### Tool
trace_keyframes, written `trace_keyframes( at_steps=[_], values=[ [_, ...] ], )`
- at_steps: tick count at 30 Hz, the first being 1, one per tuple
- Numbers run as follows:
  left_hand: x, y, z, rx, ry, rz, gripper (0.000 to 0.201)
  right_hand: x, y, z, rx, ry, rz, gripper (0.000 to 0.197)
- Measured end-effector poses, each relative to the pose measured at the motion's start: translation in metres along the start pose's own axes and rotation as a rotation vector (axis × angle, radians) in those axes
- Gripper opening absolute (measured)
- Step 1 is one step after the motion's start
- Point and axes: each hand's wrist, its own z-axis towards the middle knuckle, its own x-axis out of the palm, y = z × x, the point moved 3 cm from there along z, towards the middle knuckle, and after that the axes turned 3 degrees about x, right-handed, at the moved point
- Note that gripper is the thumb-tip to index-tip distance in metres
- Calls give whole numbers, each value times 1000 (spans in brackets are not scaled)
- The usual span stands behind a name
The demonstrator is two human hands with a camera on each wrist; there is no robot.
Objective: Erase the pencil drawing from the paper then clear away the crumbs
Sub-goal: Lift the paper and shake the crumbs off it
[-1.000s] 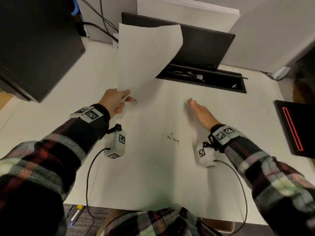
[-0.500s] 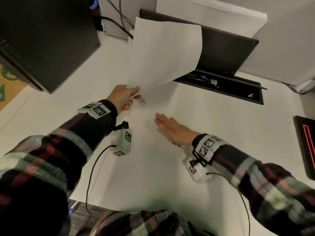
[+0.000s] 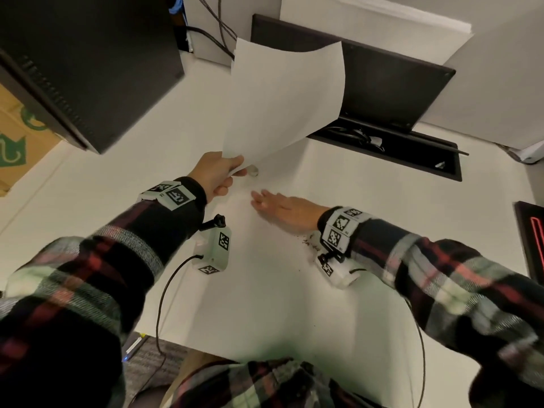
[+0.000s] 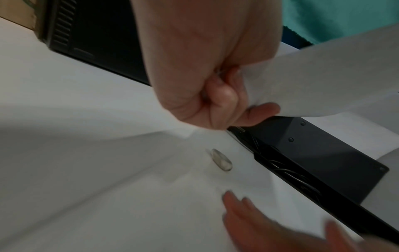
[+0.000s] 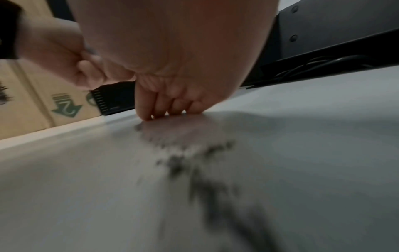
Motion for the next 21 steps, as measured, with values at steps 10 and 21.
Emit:
trace_keyframes(
  at_steps=[10, 21],
  values=[
    [0, -1, -9, 15, 12, 25, 13, 25, -16, -75, 64, -77, 537, 55],
    [11, 13, -20, -17, 38, 82, 9, 37, -33, -62, 119, -87, 155, 52]
  ],
)
